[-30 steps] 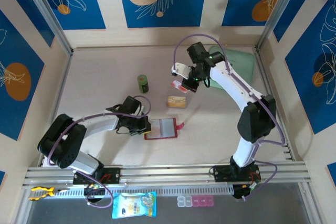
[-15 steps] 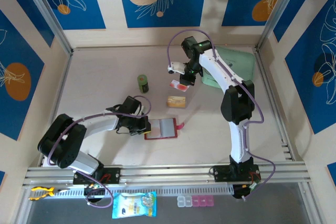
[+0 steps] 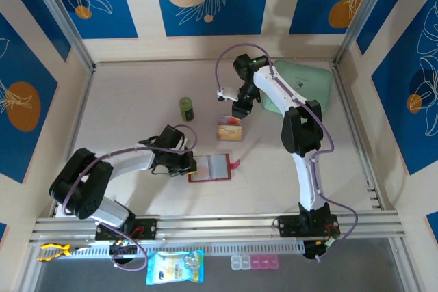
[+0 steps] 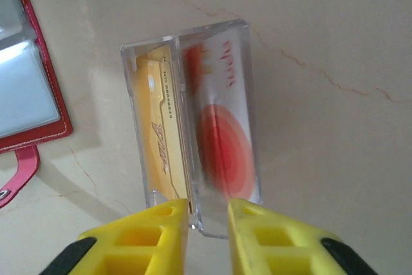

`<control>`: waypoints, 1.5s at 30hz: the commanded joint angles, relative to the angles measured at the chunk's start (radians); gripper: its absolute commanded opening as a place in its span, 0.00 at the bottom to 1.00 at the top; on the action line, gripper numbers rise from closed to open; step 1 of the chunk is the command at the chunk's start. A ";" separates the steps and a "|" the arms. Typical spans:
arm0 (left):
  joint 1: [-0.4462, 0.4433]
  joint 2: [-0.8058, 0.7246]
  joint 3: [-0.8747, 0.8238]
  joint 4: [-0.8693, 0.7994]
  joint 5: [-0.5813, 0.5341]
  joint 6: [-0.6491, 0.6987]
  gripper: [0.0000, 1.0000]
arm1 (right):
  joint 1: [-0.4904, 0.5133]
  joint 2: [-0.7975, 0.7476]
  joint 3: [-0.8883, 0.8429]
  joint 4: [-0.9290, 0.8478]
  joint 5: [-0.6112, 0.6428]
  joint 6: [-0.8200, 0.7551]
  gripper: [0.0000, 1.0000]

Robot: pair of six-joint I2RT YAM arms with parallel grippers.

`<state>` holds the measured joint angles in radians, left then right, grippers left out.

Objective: Take the credit cards out of the card holder

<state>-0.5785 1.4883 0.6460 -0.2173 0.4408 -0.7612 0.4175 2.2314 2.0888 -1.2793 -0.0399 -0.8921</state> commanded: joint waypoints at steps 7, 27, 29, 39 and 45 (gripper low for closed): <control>-0.004 0.009 0.021 -0.024 0.000 0.007 0.01 | -0.011 -0.100 -0.049 0.169 0.075 0.168 0.25; -0.004 0.011 0.032 -0.008 0.003 0.023 0.01 | 0.112 -0.540 -0.682 0.695 -0.119 1.130 0.14; -0.004 -0.001 0.029 -0.008 -0.003 0.020 0.01 | 0.147 -0.564 -0.725 0.713 -0.121 1.214 0.13; 0.010 -0.094 -0.007 -0.043 -0.071 0.019 0.01 | 0.299 -0.556 -0.877 0.773 -0.229 1.545 0.15; 0.034 -0.092 -0.039 -0.044 -0.068 0.028 0.01 | 0.350 -0.519 -0.925 0.858 -0.277 1.624 0.24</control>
<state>-0.5560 1.4052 0.6289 -0.2264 0.3874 -0.7498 0.7540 1.6939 1.1679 -0.4789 -0.2611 0.6552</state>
